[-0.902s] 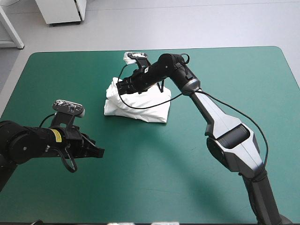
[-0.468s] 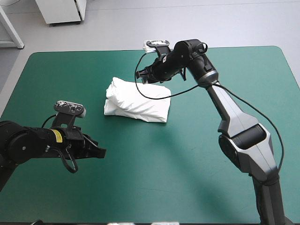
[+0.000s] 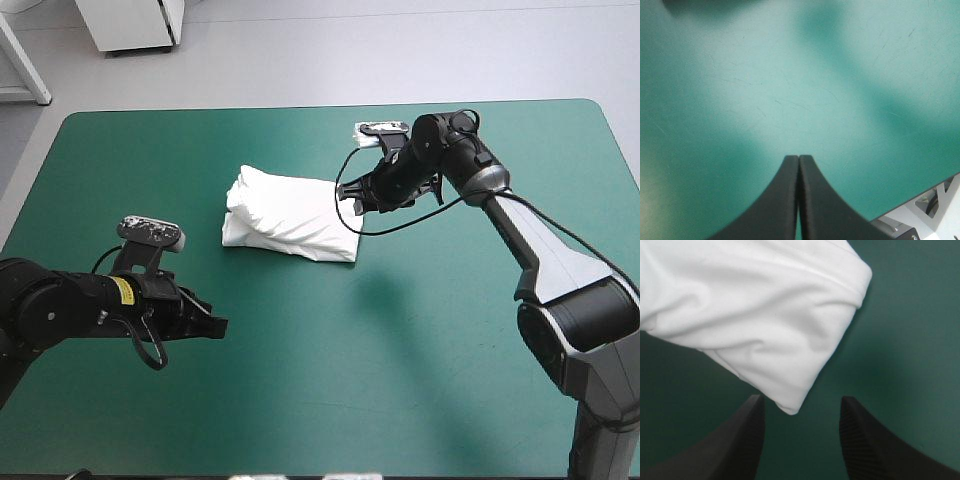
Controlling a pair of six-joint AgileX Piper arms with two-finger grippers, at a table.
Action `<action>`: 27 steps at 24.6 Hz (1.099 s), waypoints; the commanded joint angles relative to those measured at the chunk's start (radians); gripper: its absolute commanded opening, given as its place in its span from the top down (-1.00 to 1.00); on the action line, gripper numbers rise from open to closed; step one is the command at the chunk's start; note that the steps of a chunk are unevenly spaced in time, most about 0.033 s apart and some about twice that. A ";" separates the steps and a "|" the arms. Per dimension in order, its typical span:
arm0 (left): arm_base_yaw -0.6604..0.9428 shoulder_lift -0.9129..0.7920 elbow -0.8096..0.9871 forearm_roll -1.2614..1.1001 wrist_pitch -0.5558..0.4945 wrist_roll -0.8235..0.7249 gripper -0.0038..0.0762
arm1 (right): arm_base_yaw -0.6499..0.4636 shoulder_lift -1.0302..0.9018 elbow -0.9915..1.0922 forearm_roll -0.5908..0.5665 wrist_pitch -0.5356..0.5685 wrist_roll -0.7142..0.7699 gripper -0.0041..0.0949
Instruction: Fold the cloth
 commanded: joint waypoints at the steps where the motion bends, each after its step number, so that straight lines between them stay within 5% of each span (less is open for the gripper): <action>1: 0.001 -0.015 -0.024 -0.026 0.034 -0.010 0.93 | -0.024 -0.013 -0.016 0.084 -0.064 -0.047 0.00; 15: 0.001 -0.015 -0.024 -0.026 0.034 -0.010 0.93 | -0.029 0.155 -0.018 0.212 -0.127 -0.085 -0.10; 20: 0.001 -0.015 -0.024 -0.018 0.034 -0.010 0.93 | -0.024 0.196 -0.018 0.274 -0.145 -0.099 0.02; 22: 0.001 -0.015 -0.024 -0.016 0.034 -0.010 0.93 | -0.020 0.210 -0.018 0.268 -0.130 -0.096 0.21; 25: 0.001 -0.015 -0.024 -0.016 0.032 -0.010 0.93 | -0.020 0.212 -0.018 0.240 -0.082 -0.088 0.95; 27: 0.001 -0.015 -0.024 -0.016 0.028 -0.010 0.93 | -0.024 0.212 -0.020 0.234 -0.023 -0.089 0.95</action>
